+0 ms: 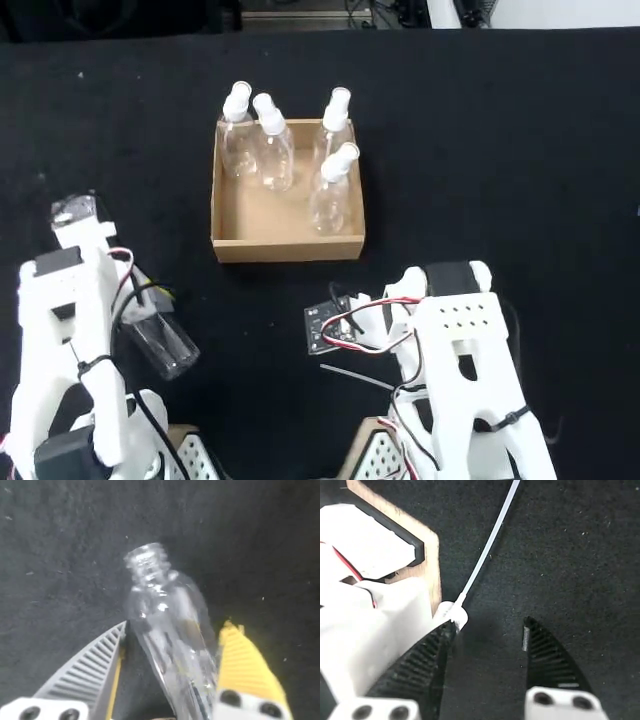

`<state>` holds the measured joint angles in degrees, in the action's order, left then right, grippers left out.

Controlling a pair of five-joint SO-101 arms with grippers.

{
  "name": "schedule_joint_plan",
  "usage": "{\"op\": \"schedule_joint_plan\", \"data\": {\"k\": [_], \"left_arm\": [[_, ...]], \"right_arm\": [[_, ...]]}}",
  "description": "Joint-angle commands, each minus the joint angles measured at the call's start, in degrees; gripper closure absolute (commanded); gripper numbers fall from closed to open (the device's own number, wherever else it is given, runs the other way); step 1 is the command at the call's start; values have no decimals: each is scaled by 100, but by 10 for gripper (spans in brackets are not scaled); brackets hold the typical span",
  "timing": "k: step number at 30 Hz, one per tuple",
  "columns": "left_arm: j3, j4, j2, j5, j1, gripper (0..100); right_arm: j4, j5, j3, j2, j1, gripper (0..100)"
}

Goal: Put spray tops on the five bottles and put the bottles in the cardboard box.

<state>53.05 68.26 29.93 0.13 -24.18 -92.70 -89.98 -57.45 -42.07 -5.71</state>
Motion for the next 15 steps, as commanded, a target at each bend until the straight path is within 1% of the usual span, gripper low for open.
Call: {"op": "schedule_joint_plan", "data": {"k": [1, 5, 6, 9, 12, 13, 15], "left_arm": [[303, -580, 114, 26, -48, 675], [470, -905, 114, 0, -66, 696], [479, -914, 114, -123, -48, 703], [488, -897, 114, -905, -57, 745], [453, -712, 114, -1820, -57, 821], [418, -615, 114, -2022, -40, 852], [268, -448, 114, -2189, -66, 902]], "right_arm": [[88, -26, 22, 48, -97, 807], [88, -26, 22, 48, -70, 807], [88, -26, 22, 48, -70, 807], [88, -26, 22, 48, -70, 807], [88, -26, 40, 48, -88, 807], [88, -26, 48, 48, -88, 807], [88, -26, 84, 48, -97, 807]]}}
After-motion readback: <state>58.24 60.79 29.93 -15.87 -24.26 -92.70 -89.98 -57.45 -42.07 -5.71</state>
